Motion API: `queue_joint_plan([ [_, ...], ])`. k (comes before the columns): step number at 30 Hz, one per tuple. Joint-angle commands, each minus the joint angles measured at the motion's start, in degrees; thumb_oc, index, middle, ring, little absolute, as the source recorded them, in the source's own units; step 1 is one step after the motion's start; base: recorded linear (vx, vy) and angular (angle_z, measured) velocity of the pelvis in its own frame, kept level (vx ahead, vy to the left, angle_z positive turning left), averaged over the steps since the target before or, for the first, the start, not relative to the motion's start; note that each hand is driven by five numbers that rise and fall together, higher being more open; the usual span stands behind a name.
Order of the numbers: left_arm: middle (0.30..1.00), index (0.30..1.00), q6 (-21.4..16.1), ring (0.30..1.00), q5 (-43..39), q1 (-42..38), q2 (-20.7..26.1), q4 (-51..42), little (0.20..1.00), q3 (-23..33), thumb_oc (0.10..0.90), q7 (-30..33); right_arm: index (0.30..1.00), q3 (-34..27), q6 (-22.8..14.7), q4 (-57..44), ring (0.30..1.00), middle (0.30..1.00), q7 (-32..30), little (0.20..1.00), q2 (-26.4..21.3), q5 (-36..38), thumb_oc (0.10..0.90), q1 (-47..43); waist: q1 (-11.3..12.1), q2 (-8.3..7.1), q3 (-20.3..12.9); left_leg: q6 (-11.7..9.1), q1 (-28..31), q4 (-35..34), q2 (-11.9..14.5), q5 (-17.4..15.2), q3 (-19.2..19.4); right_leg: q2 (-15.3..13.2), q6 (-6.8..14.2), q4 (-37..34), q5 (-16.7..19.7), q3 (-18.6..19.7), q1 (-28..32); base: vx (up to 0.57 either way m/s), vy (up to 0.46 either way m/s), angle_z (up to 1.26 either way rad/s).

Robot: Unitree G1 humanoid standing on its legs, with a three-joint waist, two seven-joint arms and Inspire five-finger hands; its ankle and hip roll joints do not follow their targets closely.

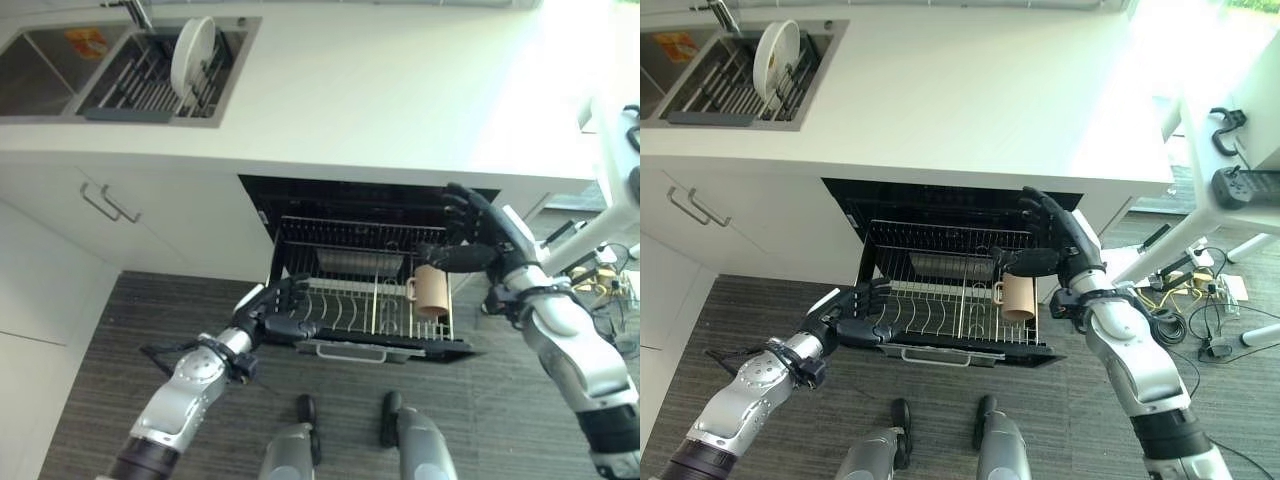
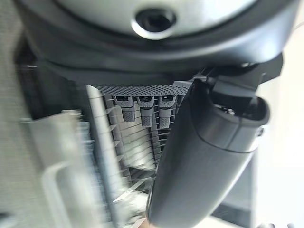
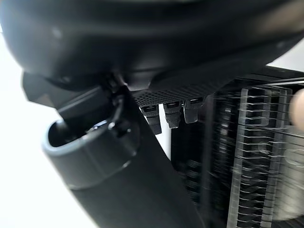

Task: Place the dishes in the dishwasher.

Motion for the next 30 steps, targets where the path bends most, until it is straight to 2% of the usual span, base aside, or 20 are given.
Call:
queue_joint_plan([
  [1,0.9,0.9,-12.75,0.9,-5.96,-0.19,-0.35,-8.13,0.9,5.14,0.8,2.16,0.9,-3.44,-11.7,-3.46,0.9,0.9,-0.06,0.9,1.37,-1.91,0.8,-3.22,-1.11,-1.64,-5.32,0.21,1.04,6.48,2.18,-10.14,2.03,-2.09,6.46,-8.03,-0.07,0.87,7.43,0.03,0.055,0.0],
  [7,0.9,0.9,-16.84,0.9,-10.18,1.72,-4.58,-12.07,0.9,11.01,0.8,4.6,0.9,-7.07,-14.89,-9.18,0.9,0.9,0.46,0.9,5.62,-0.82,0.8,1.07,-1.39,-2.08,-7.99,0.84,3.02,6.48,1.0,-11.69,1.92,-2.7,6.91,-8.03,-0.47,1.05,8.9,0.03,0.084,-0.01],
  [13,0.9,0.9,-17.81,0.9,-10.73,2.1,-4.47,-13.91,0.9,14.09,0.8,5.61,0.9,-8.12,-16.4,-11.38,0.9,0.9,0.83,0.9,6.93,1.43,0.8,3.0,-1.56,-2.33,-9.53,1.9,4.45,6.48,-0.62,-12.97,1.77,-3.73,8.09,-8.03,0.25,1.51,9.36,0.03,0.106,-0.05],
  [17,0.9,0.9,-16.53,0.9,-10.87,2.65,-3.92,-14.58,0.9,15.56,0.8,3.78,0.9,-9.34,-18.25,-11.75,0.9,0.9,0.57,0.9,8.42,2.54,0.8,5.06,-1.69,-2.43,-9.78,2.99,4.68,6.48,-2.14,-13.8,1.39,-4.75,8.5,-8.03,1.86,1.34,9.49,0.04,0.134,-0.1],
  [19,0.9,0.9,-15.87,0.9,-11.15,2.99,-3.55,-14.53,0.9,15.75,0.8,3.12,0.9,-9.8,-18.52,-11.76,0.9,0.9,0.64,0.9,9.06,2.72,0.8,6.04,-1.91,-2.22,-9.72,3.6,4.52,6.48,-2.44,-13.96,1.24,-4.42,8.2,-8.03,3.06,0.53,10.27,0.02,0.104,-0.01],
  [21,0.9,0.9,-15.94,0.9,-11.26,2.91,-2.69,-14.25,0.9,15.55,0.8,2.64,0.9,-9.45,-19.65,-11.57,0.9,0.9,1.08,0.9,9.5,3.27,0.8,6.63,-2.29,-1.52,-9.22,4.45,4.23,6.48,-2.04,-13.73,1.23,-2.32,7.52,-8.03,5.57,-1.15,11.74,0.0,0.086,-0.06],
  [22,0.9,0.9,-16.14,0.9,-11.26,2.9,-2.57,-14.19,0.9,15.57,0.8,2.53,0.9,-9.37,-19.93,-11.47,0.9,0.9,1.16,0.9,9.57,3.36,0.8,6.65,-2.36,-1.3,-9.0,4.5,4.26,6.48,-1.75,-13.63,1.25,-1.74,7.32,-8.03,5.73,-1.54,12.04,-0.02,0.044,-0.14],
  [24,0.9,0.9,-16.68,0.9,-11.71,2.51,-2.21,-13.92,0.9,15.58,0.8,2.56,0.9,-9.17,-20.79,-10.93,0.9,0.9,1.53,0.9,9.6,3.71,0.8,6.43,-2.62,-0.72,-8.63,4.8,3.87,6.48,-1.09,-13.04,1.33,1.68,6.43,-8.03,3.87,-1.62,13.08,-0.02,-0.003,-0.19],
  [25,0.9,0.9,-16.69,0.9,-11.74,2.47,-2.21,-13.87,0.9,15.6,0.8,2.53,0.9,-9.17,-20.84,-10.85,0.9,0.9,1.56,0.9,9.58,3.73,0.8,6.4,-2.61,-0.69,-8.58,4.77,3.92,6.48,-1.03,-13.05,1.34,1.88,6.36,-8.03,3.72,-1.58,13.17,0.0,-0.04,-0.35],
  [26,0.9,0.9,-16.93,0.9,-12.31,2.19,-2.23,-13.69,0.9,15.63,0.8,2.68,0.9,-9.1,-20.94,-10.53,0.9,0.9,1.73,0.9,9.73,3.67,0.8,6.1,-2.76,-0.65,-8.59,4.97,3.84,6.48,-1.16,-12.84,1.51,3.96,5.88,-8.03,2.3,-1.08,13.76,0.02,-0.106,-0.37],
  [28,0.9,0.9,-16.96,0.9,-12.87,2.12,-2.49,-13.96,0.9,15.83,0.8,2.74,0.9,-9.34,-21.53,-10.49,0.9,0.9,1.83,0.9,9.41,3.63,0.8,6.24,-1.89,-1.09,-8.97,4.62,3.66,6.48,-1.47,-12.26,1.84,3.71,4.69,-8.03,-1.23,-2.48,14.36,0.05,-0.168,-0.2],
  [30,0.9,0.9,-17.18,0.9,-13.77,2.42,-2.9,-14.39,0.9,16.07,0.8,2.61,0.9,-10.19,-22.14,-10.93,0.9,0.9,1.86,0.9,8.84,4.29,0.8,7.15,-1.93,-1.53,-9.35,4.22,3.76,6.48,-1.71,-11.87,1.96,4.32,3.57,-8.03,-3.71,-1.14,14.39,0.09,-0.216,-0.04],
])
